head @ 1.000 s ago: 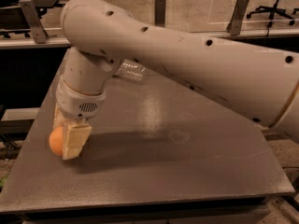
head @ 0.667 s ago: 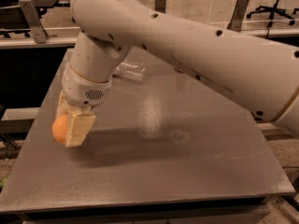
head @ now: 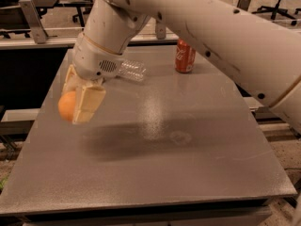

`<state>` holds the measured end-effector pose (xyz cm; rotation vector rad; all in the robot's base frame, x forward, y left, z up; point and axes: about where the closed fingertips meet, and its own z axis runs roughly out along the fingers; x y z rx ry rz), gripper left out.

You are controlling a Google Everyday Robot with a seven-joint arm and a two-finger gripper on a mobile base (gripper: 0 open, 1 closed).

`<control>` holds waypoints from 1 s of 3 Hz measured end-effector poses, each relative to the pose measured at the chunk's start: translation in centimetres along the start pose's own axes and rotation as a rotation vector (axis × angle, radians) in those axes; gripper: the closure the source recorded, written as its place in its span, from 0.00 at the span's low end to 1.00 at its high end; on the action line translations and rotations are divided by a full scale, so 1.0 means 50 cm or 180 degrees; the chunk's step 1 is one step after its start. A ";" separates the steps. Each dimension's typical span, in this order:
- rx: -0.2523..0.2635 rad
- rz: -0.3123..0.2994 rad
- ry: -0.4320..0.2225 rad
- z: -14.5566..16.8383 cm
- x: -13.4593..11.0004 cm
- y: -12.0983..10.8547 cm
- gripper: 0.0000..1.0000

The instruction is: Pick orange

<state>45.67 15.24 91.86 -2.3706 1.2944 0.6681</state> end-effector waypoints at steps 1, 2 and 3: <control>0.0008 -0.0022 -0.0076 -0.037 -0.001 -0.012 1.00; -0.0002 0.0031 -0.0235 -0.070 0.002 -0.020 1.00; -0.0003 0.0033 -0.0242 -0.071 0.002 -0.020 1.00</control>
Offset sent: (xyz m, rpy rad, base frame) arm 0.0217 -0.0195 0.0330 0.0413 0.0323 0.0200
